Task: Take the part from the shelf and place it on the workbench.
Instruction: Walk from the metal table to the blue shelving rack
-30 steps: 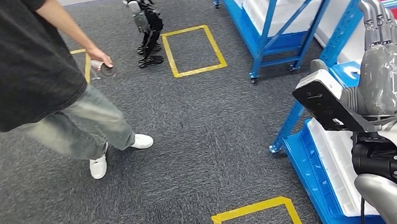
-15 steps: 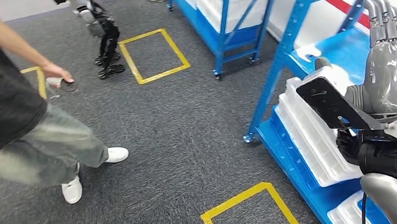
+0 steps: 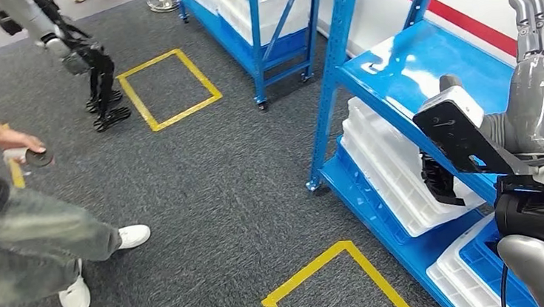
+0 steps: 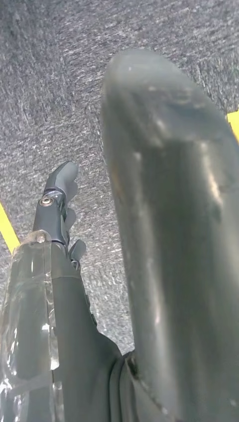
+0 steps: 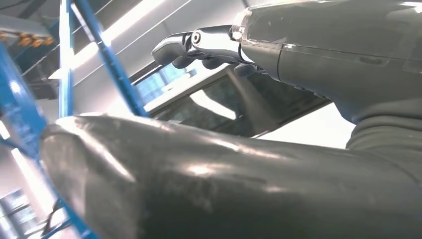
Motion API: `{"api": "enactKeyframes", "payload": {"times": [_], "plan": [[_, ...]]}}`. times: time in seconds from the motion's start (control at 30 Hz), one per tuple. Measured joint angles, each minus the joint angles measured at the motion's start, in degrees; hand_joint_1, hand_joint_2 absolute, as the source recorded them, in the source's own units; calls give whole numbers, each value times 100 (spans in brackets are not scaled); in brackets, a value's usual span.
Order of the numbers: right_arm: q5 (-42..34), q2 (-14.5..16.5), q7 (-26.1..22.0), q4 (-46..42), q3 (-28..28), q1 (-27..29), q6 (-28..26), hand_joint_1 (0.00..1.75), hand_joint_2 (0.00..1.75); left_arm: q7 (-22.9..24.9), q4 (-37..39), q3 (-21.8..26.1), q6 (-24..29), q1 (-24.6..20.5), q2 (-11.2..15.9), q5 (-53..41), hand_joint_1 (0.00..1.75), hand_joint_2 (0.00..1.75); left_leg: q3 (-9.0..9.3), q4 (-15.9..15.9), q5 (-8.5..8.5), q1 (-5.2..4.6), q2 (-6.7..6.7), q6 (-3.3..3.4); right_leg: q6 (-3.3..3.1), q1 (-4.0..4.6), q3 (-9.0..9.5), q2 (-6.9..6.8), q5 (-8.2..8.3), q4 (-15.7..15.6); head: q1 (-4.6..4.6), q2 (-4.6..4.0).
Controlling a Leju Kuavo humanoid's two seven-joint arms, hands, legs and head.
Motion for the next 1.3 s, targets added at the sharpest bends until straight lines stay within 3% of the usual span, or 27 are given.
{"api": "enactKeyframes", "payload": {"times": [0.03, 0.1, 0.17, 0.23, 0.27, 0.3, 0.37, 0.43, 0.47, 0.5, 0.6, 0.67, 0.73, 0.8, 0.87, 0.93, 0.97, 1.0, 1.03, 1.07, 1.1, 1.17, 1.2, 1.23, 1.27, 1.3], "plan": [[-1, 0, 0, 0, -27, -3, 16, 0, 0, -5, 2, 1, 4, 5, 1, 4, 0, 0, 100, -293, 244, 21, -45, -14, 23, -15, 5, 74, -20, 27, -5, 0], [-4, -1, 0, 1, -74, -13, 50, 0, 0, -16, 2, 1, 8, 13, -1, 13, 0, 0, 366, -945, 585, 89, -340, -28, 93, -40, -17, 204, -78, 117, -25, 0], [-9, -5, 0, 1, -98, -22, 73, 0, 0, -24, 3, 1, 10, 19, -5, 21, 0, 0, 497, -1217, 615, 113, -520, 12, 165, -60, -71, 343, -103, 175, -40, 0], [-11, -14, 0, 0, -128, -21, 83, 0, 0, -29, 3, 1, 15, 19, -8, 27, 0, 0, 526, -1240, 592, 98, -387, 92, 226, -85, -111, 485, -87, 171, -40, 0], [-11, -19, 0, 0, -152, -20, 84, 0, 0, -31, 4, 2, 17, 18, -5, 28, 0, 0, 545, -1253, 591, 96, -303, 128, 253, -85, -136, 445, -109, 205, -29, 0], [-13, -27, 0, 0, -175, -29, 84, 0, 0, -36, 4, 3, 19, 16, -4, 29, 0, 0, 564, -1269, 591, 97, -213, 161, 277, -79, -201, 339, -179, 327, -3, 0], [-20, -33, 0, 2, -203, -39, 82, 0, 0, -46, 6, 4, 21, 18, -1, 32, 0, 0, 598, -1286, 575, 76, -21, 211, 316, -60, -501, 16, -469, 923, 59, 0], [-33, -27, 0, 7, -208, -24, 82, 0, 0, -51, 10, 5, 20, 27, -2, 41, 0, 0, 614, -1286, 546, 43, 170, 240, 329, -61, -866, -123, -712, 1608, 92, 0], [-41, -24, 0, 10, -214, -11, 82, 0, 0, -52, 11, 5, 20, 26, -2, 46, 0, 0, 626, -1285, 529, 27, 258, 245, 318, -59, -940, -145, -700, 1735, 97, 0], [-48, -23, 0, 13, -225, 0, 80, 0, 0, -53, 13, 5, 20, 22, -2, 52, 0, 0, 643, -1285, 509, 12, 340, 246, 296, -53, -906, -161, -587, 1652, 100, 0], [-58, -38, 0, 13, -290, 16, 70, 0, 0, -60, 13, 5, 20, 10, -19, 65, 0, 0, 717, -1293, 448, -26, 533, 222, 166, 24, -369, -366, -103, 624, 94, 0], [-60, -55, 0, 9, -337, 20, 65, 0, 0, -62, 11, 5, 21, 8, -34, 68, 0, 0, 746, -1311, 424, -38, 630, 179, 90, 95, -167, -503, -54, 241, 84, 0], [-60, -68, 0, 3, -368, 32, 63, 0, 0, -62, 10, 5, 21, 3, -52, 68, 0, 0, 784, -1350, 412, -36, 708, 123, 42, 114, -141, -433, -57, 176, 83, 0], [-59, -81, 0, -7, -401, 43, 55, 0, 0, -64, 9, 5, 21, -8, -63, 68, 0, 0, 786, -1275, 320, -23, 447, 71, -1, 89, -84, -342, -23, 80, 65, 0], [-60, -84, 0, -15, -423, 49, 48, 0, 0, -66, 9, 5, 22, -5, -62, 69, 0, 0, 555, -794, 49, -22, 73, 50, -35, 65, -36, -263, 0, 14, 31, 0], [-64, -78, 0, -15, -431, 69, 48, 0, 0, -67, 10, 5, 22, 21, -62, 70, 0, 0, 143, -79, -216, -32, -2, 48, -60, 68, -26, -147, -7, 13, 11, 0], [-67, -77, 0, -13, -437, 81, 48, 0, 0, -67, 11, 5, 23, 33, -62, 70, 0, 0, -10, 128, -224, -32, 3, 45, -65, 71, -24, -80, -16, 21, 4, 0], [-69, -76, 0, -9, -447, 87, 48, 0, 0, -67, 13, 5, 25, 38, -62, 70, 0, 0, -71, 143, -118, -31, 8, 45, -65, 70, -18, -9, -27, 32, -1, 0], [-73, -77, 0, -4, -460, 87, 47, 0, 0, -67, 13, 5, 27, 37, -62, 70, 0, 0, -29, -45, 84, -28, -6, 46, -57, 63, -9, 61, -44, 49, -7, 0], [-75, -78, 0, 0, -472, 87, 47, 0, 0, -67, 13, 5, 31, 34, -62, 70, 0, 0, 89, -378, 340, -20, -104, 47, -39, 53, -2, 129, -69, 74, -15, 0], [-77, -78, 0, 5, -481, 84, 47, 0, 0, -66, 13, 5, 35, 32, -62, 70, 0, 0, 218, -711, 533, 4, -296, 52, -13, 47, -7, 195, -99, 112, -26, 0], [-81, -79, 0, 19, -491, 61, 51, 0, 0, -64, 13, 5, 44, 30, -62, 70, 0, 0, 400, -1152, 688, 36, -591, 75, 51, 21, -53, 337, -144, 190, -33, 0], [-81, -80, 0, 30, -498, 42, 53, 0, 0, -63, 13, 5, 49, 31, -62, 70, 0, 0, 427, -1201, 657, 35, -619, 101, 88, 5, -79, 415, -147, 205, -35, 0], [-79, -82, 0, 43, -505, 22, 57, 0, 0, -62, 13, 5, 52, 29, -61, 70, 0, 0, 448, -1227, 645, 26, -529, 130, 120, -15, -98, 501, -139, 204, -35, 0], [-74, -86, 0, 55, -512, 2, 62, 0, 0, -62, 13, 5, 57, 24, -58, 70, 0, 0, 469, -1244, 646, 21, -439, 161, 152, -24, -113, 512, -140, 207, -30, 0], [-68, -90, 0, 67, -514, -26, 67, 0, 0, -61, 13, 6, 63, 17, -51, 70, 0, 0, 498, -1269, 644, 21, -336, 194, 184, -20, -149, 428, -179, 266, -14, 0]]}}
